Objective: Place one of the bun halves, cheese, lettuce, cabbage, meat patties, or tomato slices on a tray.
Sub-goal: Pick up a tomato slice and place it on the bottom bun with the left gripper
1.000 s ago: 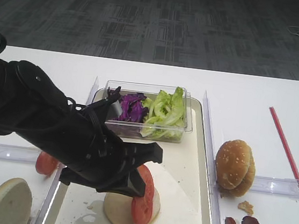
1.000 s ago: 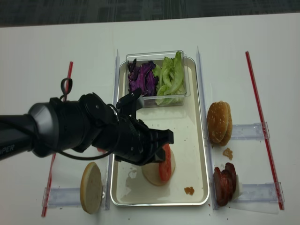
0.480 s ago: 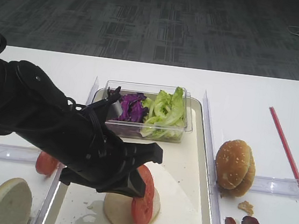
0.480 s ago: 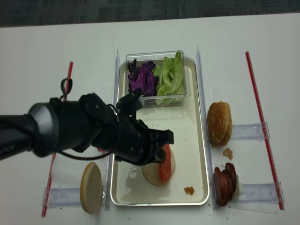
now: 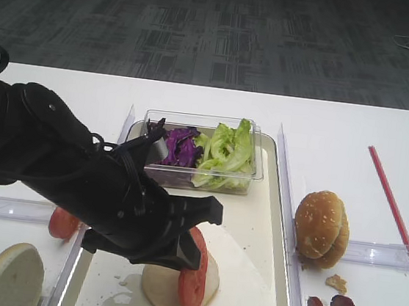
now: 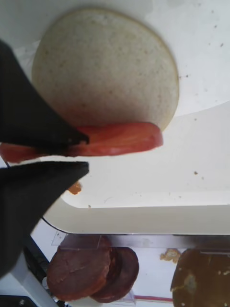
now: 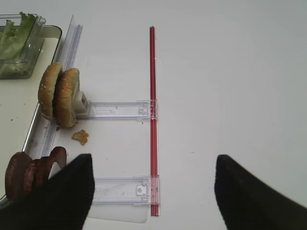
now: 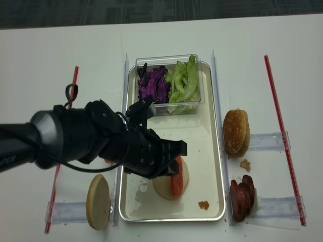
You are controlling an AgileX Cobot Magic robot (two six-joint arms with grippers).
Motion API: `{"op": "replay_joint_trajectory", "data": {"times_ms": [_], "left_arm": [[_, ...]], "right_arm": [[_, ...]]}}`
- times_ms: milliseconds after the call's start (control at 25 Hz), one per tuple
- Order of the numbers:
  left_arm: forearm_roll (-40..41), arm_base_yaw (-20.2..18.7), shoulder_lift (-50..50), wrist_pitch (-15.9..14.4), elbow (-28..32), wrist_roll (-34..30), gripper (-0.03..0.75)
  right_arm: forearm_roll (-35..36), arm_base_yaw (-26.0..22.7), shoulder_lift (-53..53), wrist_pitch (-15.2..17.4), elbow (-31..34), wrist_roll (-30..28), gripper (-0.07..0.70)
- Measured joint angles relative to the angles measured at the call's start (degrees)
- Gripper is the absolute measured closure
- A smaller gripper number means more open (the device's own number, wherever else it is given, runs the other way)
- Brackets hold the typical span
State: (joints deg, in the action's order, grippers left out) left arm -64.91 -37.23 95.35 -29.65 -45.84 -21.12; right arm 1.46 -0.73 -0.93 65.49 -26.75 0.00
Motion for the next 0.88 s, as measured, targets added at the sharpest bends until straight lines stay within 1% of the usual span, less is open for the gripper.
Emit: {"op": "replay_joint_trajectory", "data": {"times_ms": [280,440,640,880], "left_arm": [[0.0,0.0,0.0,0.0,0.0,-0.1,0.498],[0.9,0.0,0.0,0.0,0.0,-0.1,0.446],[3.4,0.2,0.0,-0.1,0.0,-0.2,0.397],[5.9,3.0,0.0,-2.2,0.0,-0.2,0.387]], "right_arm": [[0.0,0.0,0.0,0.0,0.0,0.0,0.069],[0.0,0.0,0.0,0.0,0.0,0.0,0.069],[0.0,0.0,0.0,0.0,0.0,0.0,0.069],[0.0,0.0,0.0,-0.1,0.0,0.0,0.069]]}}
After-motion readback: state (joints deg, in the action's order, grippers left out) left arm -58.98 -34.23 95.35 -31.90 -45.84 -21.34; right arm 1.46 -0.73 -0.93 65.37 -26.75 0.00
